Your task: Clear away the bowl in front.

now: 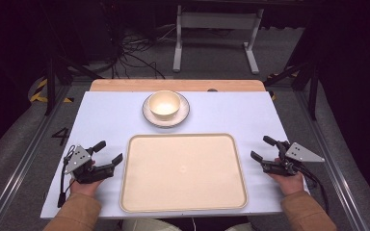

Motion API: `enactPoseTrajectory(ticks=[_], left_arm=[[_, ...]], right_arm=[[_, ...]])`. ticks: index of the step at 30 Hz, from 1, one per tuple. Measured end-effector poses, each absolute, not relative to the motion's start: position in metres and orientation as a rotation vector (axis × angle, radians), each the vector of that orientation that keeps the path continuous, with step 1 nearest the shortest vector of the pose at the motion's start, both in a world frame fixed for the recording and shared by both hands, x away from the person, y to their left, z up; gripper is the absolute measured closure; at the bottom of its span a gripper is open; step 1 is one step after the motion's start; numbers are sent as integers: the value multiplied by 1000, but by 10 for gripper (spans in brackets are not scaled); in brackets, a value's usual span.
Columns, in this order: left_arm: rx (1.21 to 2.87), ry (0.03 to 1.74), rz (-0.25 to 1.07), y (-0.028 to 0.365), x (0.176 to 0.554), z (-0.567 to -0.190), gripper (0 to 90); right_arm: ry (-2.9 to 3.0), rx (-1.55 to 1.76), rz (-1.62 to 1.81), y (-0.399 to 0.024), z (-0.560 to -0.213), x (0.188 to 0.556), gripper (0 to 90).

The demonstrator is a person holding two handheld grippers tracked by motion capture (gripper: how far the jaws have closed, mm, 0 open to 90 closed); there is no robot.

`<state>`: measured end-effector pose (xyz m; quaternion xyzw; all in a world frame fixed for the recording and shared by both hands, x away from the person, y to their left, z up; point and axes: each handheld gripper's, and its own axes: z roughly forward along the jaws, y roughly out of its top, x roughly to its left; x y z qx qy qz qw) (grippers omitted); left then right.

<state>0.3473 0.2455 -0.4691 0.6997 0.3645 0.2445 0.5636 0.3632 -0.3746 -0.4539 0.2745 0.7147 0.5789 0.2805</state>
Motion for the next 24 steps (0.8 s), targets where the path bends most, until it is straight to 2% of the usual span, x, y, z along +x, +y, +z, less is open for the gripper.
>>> enactPoseTrajectory(ticks=[24], left_arm=[[1657, 870, 581, 244, 348, -469, 166]], right_arm=[[1913, 738, 1553, -375, -454, 363, 196]])
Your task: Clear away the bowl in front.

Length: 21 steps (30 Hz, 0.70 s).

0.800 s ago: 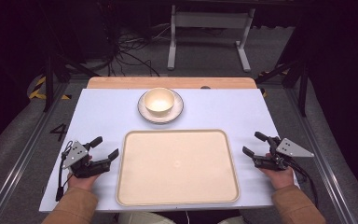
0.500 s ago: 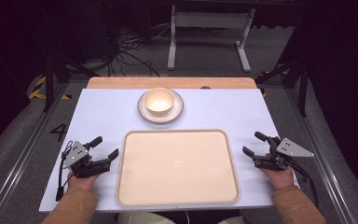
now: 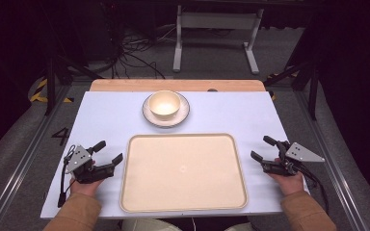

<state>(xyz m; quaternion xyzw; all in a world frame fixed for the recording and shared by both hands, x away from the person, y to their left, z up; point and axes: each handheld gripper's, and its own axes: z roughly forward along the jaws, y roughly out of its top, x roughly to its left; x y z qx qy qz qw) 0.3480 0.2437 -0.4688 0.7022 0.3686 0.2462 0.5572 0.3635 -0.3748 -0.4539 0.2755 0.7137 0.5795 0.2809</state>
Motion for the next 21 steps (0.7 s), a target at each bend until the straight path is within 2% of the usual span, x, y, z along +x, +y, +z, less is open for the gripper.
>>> enactPoseTrajectory(ticks=[15, 21], left_arm=[[1676, 858, 593, 238, 354, -444, 152], [1636, 841, 586, 237, 354, -430, 147]], right_arm=[[1912, 756, 1550, -375, -454, 364, 194], [1913, 755, 1551, -375, -454, 364, 195]])
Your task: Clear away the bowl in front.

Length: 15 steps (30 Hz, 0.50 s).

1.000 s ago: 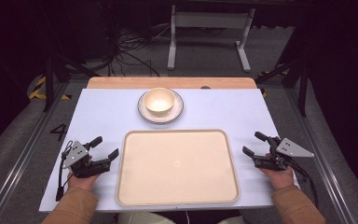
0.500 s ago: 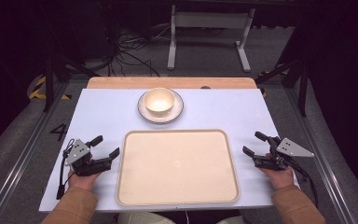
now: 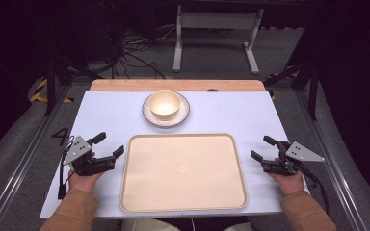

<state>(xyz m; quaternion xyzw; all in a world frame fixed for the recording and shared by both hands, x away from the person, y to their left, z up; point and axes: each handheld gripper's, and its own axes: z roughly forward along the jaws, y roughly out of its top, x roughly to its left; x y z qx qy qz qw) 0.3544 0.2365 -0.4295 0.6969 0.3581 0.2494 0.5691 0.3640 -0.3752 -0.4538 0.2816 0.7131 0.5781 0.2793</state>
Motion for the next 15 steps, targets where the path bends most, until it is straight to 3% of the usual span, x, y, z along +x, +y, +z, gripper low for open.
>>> enactPoseTrajectory(ticks=[15], left_arm=[[1667, 854, 511, 225, 370, -413, 128]], right_arm=[[1914, 757, 1550, -375, -454, 364, 196]])
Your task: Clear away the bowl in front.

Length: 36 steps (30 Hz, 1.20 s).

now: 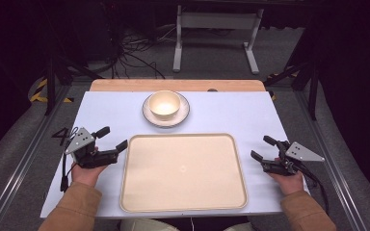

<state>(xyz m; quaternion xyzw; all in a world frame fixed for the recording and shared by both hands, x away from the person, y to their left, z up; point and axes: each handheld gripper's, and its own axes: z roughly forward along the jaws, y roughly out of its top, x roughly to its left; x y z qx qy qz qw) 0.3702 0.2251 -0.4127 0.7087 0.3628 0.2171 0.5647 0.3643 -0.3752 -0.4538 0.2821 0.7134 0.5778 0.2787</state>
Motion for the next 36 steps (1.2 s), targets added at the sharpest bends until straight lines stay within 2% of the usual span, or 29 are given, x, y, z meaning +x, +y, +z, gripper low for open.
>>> enactPoseTrajectory(ticks=[36], left_arm=[[1714, 779, 487, 174, 421, -378, 133]], right_arm=[[1915, 761, 1556, -376, -454, 365, 197]])
